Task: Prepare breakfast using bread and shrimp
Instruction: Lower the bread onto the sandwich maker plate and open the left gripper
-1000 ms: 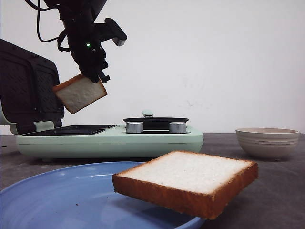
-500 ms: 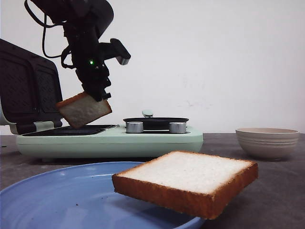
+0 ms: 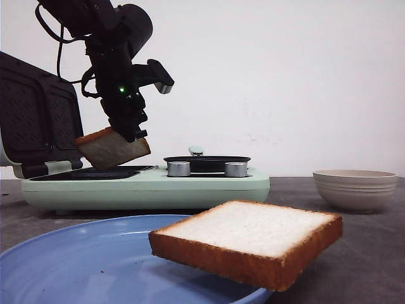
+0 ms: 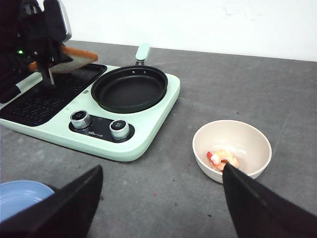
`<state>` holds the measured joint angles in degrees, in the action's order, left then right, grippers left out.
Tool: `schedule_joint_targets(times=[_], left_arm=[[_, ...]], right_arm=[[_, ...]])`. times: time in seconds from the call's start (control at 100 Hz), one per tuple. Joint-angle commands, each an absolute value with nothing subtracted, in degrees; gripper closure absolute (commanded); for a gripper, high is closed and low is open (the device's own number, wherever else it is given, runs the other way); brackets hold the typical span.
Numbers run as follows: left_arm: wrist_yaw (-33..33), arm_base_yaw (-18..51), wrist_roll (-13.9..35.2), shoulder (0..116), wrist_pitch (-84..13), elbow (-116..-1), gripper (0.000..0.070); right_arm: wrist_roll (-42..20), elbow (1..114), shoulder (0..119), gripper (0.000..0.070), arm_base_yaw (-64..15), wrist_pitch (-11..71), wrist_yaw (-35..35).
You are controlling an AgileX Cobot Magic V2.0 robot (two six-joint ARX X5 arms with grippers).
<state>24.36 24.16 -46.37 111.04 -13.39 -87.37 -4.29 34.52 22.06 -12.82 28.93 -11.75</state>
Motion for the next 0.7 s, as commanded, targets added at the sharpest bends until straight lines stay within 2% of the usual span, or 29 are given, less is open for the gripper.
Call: schedule_joint_targets(times=[0.0,0.11,0.19,0.57,0.69], left_arm=[[27.3,24.4,-46.4,112.4,-11.3,-88.6,0.0700],[29.6,24.4,-49.5,112.4,-10.6,-88.7,0.0700],[29.9,24.4,-50.0,112.4,-10.7,-88.7,0.0700],[25.6,24.4,-49.8,113.7,-9.5,-88.7,0.0700],[25.3,24.4,-47.7,115.1,-10.9,-88.7,0.0700]], right_arm=[[-3.6,35.2,22.4,0.0220,-13.3,28.4,-11.5],[-3.3,35.2,22.4,0.0220,-13.5,28.4,-11.4],[-2.9,35.2,22.4,0.0220,-13.5,28.4,-10.7],[-2.1,35.2,22.4,0.0220,-14.2,28.4,-8.9],[-2.1,35.2,22.4,0.0220,-14.2,28.4,-8.9]])
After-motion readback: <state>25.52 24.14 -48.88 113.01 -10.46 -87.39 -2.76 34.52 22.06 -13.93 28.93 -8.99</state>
